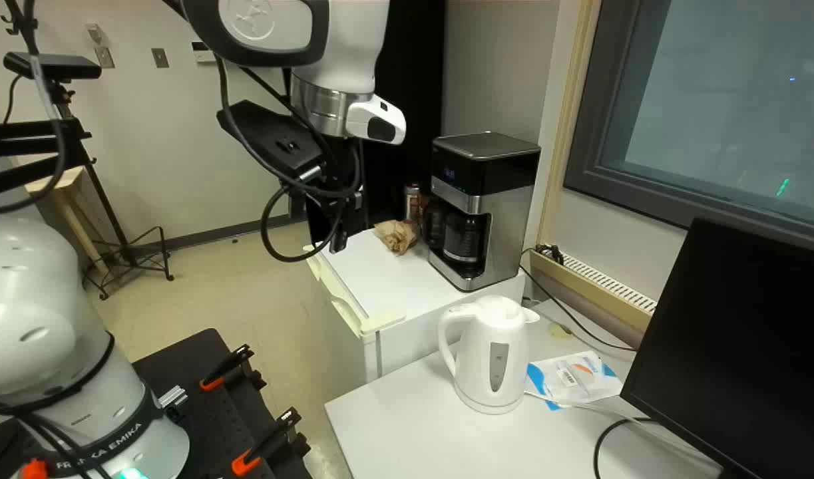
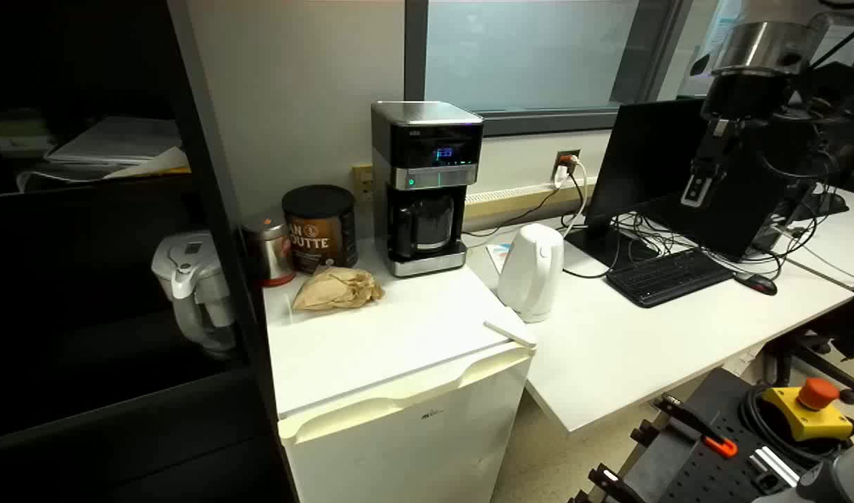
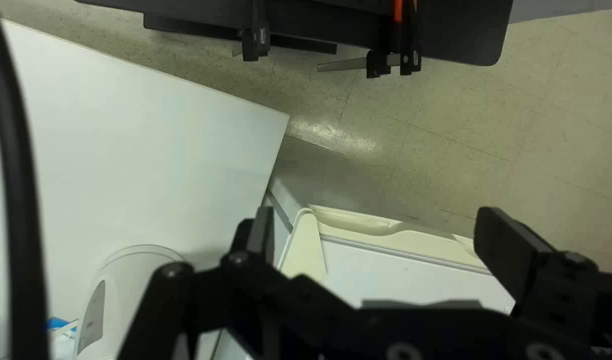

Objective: Press the coffee maker button

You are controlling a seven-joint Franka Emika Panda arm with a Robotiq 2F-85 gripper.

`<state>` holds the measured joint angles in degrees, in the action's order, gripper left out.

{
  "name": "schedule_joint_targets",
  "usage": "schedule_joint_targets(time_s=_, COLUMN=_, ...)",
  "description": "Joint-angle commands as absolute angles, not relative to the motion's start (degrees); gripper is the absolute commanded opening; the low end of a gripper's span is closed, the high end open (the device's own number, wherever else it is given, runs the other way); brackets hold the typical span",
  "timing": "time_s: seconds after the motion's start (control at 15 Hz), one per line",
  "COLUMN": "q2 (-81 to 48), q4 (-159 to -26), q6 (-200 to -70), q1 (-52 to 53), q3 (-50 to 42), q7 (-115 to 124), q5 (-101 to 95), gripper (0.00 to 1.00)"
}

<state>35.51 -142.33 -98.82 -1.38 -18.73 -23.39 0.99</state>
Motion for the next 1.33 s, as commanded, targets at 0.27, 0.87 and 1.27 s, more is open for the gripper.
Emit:
schedule_joint_targets(time_s=0.27, q2=35.18, q4=-142.24, q6=-98.74, q1=-2.88, q3=-17.49, q7=-24.12, q5=1.68, gripper=1.00)
schedule_joint_targets(time_s=0.87, q2=34.52, q4=-143.80, q6=-103.99, q1=-1.90, q3=-15.14, q7=-24.86, q5=0.81, gripper=1.00)
schedule_joint_targets(time_s=1.27, q2=33.34, q4=-148.13, q6=-115.89, q1=0.63, q3=-10.36, q7=-26.98, q5=-1.20, gripper=1.00)
